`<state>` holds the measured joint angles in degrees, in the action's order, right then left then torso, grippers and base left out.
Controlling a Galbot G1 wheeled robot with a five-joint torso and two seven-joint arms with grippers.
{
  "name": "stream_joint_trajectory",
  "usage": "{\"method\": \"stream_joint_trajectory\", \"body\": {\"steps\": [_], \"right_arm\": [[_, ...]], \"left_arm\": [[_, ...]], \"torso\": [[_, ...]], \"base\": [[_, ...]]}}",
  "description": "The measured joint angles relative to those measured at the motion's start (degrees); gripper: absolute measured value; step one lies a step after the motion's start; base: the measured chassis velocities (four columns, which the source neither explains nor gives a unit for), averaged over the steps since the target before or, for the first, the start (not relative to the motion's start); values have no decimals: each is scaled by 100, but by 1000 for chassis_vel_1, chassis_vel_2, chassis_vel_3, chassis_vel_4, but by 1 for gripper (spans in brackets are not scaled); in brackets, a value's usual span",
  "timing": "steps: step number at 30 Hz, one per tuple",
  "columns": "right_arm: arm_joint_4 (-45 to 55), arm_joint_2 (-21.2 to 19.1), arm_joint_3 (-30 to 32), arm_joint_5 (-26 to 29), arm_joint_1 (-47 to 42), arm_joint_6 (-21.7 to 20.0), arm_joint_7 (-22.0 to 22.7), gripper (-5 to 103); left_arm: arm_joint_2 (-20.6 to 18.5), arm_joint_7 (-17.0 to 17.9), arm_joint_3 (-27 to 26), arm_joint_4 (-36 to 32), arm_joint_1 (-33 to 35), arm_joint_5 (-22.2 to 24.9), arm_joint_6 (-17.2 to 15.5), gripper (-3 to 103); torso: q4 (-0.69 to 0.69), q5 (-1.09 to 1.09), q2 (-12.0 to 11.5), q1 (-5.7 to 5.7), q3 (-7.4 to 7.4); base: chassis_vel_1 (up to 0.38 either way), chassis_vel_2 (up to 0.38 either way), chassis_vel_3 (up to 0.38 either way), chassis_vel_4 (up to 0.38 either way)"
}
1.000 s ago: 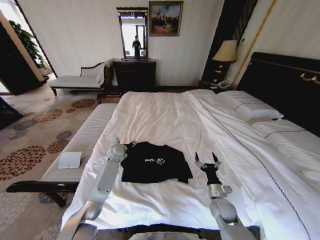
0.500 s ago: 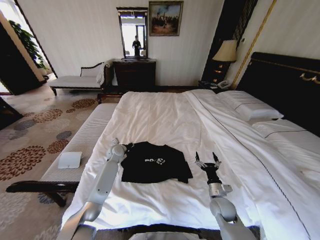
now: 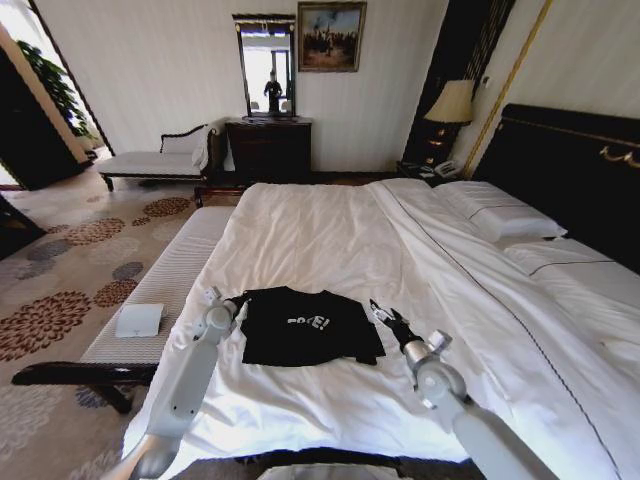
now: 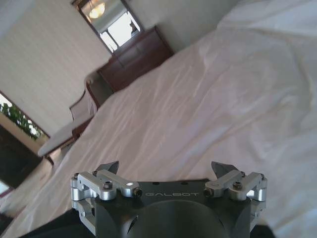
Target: Fold the clothes on the bed.
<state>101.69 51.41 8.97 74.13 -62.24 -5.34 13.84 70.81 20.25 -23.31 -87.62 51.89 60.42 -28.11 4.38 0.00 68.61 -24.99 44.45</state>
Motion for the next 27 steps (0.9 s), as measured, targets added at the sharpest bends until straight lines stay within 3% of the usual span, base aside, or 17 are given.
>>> {"method": "stream_joint_trajectory", "body": {"steps": [9,12,13,18,25,27], "right_arm": [[-1051,108,-1104,538,1322,-640,491,100],[-1446,216,-1394,457,1765,-746,589,100],[-1832,287,-1649,190,2132,-746,586,100],[-2224,311,-1860,-145,2409,-775,497,100],[-2434,282,-2178,-176,2682,-1095,468,101],[-2434,276,-2202,-173,2700,-1146,461,97]], "left_arm": [[-109,-46,-82,-215,333,-72,112,0],[-90,-45,-108,-216,397,-132,128,0],[-57,-46,-112,-235,426,-185,136,0],[-6,-44,-92,-247,411,-210,138,0],[39,-32,-73,-256,396,-236,132,0],[40,-31,-73,-255,403,-241,131,0]], "torso": [[4,0,0,0,0],[3,0,0,0,0],[3,0,0,-1,0],[3,0,0,0,0],[3,0,0,0,0],[3,0,0,0,0]], "base": [[0,0,0,0],[0,0,0,0],[0,0,0,0],[0,0,0,0],[0,0,0,0],[0,0,0,0]]}}
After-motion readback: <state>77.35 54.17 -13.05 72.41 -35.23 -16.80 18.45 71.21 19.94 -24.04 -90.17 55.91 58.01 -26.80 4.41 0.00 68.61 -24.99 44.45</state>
